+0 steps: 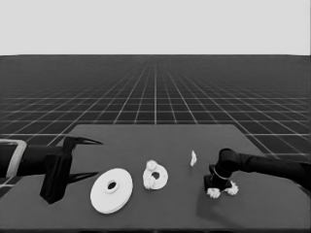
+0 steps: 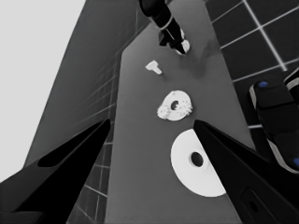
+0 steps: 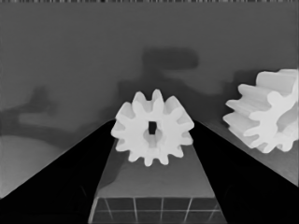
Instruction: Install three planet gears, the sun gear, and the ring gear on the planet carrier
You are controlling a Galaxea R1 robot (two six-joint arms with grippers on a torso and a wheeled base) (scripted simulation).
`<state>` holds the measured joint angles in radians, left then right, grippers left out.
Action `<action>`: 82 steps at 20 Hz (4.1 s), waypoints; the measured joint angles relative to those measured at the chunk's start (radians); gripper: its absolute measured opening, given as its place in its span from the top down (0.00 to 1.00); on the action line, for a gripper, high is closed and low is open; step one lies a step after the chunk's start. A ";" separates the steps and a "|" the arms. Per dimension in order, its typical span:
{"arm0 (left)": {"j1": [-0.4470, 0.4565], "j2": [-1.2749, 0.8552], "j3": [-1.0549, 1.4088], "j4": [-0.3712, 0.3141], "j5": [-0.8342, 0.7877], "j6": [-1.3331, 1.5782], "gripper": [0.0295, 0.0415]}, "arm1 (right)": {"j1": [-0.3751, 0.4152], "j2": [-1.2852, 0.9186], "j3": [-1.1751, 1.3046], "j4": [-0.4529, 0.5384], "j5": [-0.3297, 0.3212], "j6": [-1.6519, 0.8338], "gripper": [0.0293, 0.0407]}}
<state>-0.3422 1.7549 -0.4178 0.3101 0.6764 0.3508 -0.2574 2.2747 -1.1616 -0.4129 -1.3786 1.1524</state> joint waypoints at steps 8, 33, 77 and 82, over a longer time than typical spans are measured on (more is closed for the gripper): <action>0.000 0.000 0.000 0.000 0.000 0.000 0.25 | 0.222 -0.059 0.136 0.196 -0.109 0.046 0.83; 0.000 0.000 0.000 0.000 0.000 0.000 0.25 | 0.107 0.662 -0.477 0.082 -0.104 0.163 0.55; 0.000 0.000 0.000 0.000 0.000 0.000 0.25 | 0.036 -0.159 -0.123 0.095 0.081 -0.280 0.85; 0.000 0.000 0.000 0.000 0.000 0.000 0.25 | 0.036 -0.159 -0.123 0.095 0.081 -0.280 0.86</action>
<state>-0.3422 1.7549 -0.4178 0.3101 0.6764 0.3508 -0.2218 2.1160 -1.2849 -0.3182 -1.2978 0.8723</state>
